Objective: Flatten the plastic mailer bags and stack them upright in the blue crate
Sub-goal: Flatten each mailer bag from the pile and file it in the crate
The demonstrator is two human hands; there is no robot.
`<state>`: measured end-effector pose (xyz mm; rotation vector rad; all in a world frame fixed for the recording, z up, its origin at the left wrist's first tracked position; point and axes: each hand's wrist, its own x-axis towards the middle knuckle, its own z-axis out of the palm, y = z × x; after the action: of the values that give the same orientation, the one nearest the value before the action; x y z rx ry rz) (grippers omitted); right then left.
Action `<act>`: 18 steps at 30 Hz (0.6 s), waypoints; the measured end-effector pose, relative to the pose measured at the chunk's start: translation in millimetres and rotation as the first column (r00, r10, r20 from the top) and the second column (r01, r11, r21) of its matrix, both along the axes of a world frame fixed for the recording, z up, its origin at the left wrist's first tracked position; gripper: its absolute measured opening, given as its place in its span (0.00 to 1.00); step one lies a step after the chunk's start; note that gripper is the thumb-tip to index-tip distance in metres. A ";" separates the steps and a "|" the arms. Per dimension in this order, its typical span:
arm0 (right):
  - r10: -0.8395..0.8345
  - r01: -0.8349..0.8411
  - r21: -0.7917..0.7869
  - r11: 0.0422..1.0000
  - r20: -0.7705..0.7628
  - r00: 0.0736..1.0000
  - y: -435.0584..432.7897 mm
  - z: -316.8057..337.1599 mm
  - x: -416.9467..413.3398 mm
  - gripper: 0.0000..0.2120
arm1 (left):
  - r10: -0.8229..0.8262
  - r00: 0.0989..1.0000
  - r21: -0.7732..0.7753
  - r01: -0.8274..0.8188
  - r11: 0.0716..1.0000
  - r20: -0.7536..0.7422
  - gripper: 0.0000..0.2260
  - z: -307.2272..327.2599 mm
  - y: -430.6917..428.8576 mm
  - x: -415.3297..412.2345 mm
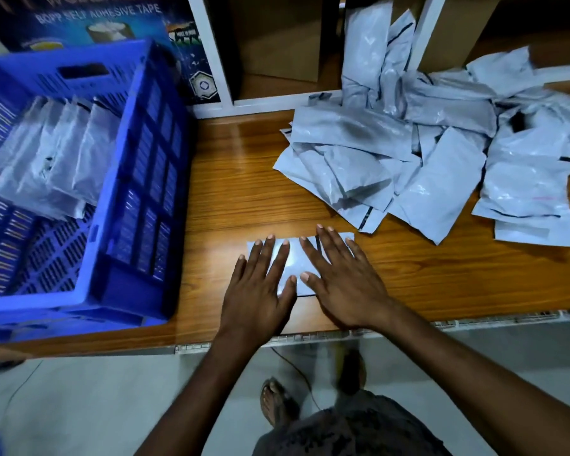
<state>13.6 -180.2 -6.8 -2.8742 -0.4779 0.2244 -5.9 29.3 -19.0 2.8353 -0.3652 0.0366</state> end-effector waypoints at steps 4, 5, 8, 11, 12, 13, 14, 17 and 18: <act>0.015 -0.015 0.000 1.000 0.021 1.000 -6.4 -1.2 2.1 0.32 | 0.034 0.999 0.027 -0.033 0.999 -0.032 0.30 1.2 -3.0 -1.3; -0.001 0.001 0.003 1.000 0.019 1.000 -7.0 -1.5 0.7 0.33 | 0.058 0.998 0.037 -0.056 0.998 -0.039 0.31 1.4 -3.7 -1.9; -0.055 0.055 0.001 0.998 0.021 0.998 -13.9 1.5 3.1 0.38 | 0.189 0.975 0.097 -0.178 0.979 -0.118 0.37 7.1 2.0 -2.0; -0.046 0.046 -0.013 0.999 -0.005 0.999 -18.2 6.1 1.8 0.41 | 0.199 0.966 0.102 -0.184 0.978 -0.164 0.39 12.7 11.7 -7.7; -0.036 0.036 -0.002 0.999 0.003 0.999 -17.9 9.8 -0.5 0.41 | 0.180 0.971 0.085 -0.169 0.982 -0.157 0.39 16.0 12.2 -8.3; -0.019 0.019 0.010 1.000 0.016 1.000 -17.9 12.1 -3.5 0.41 | 0.150 0.979 0.078 -0.140 0.987 -0.138 0.39 18.0 11.0 -8.3; 0.004 -0.005 0.023 1.000 0.028 1.000 -18.4 15.2 -9.3 0.42 | 0.098 0.989 0.091 -0.088 0.992 -0.108 0.39 20.4 10.0 -9.8; 0.093 -0.093 -0.002 0.996 -0.042 0.995 -25.1 15.5 -37.0 0.46 | -0.102 0.989 0.113 0.115 0.987 -0.108 0.40 19.7 14.0 -20.6; 0.112 -0.113 -0.028 0.993 -0.046 0.993 -27.9 13.8 -44.5 0.46 | -0.138 0.982 0.104 0.152 0.983 -0.130 0.41 18.7 17.3 -23.6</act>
<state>-30.8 -208.1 7.0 -2.8676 -0.6345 0.3154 -29.4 46.6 -0.3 2.8951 -0.5619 -0.1922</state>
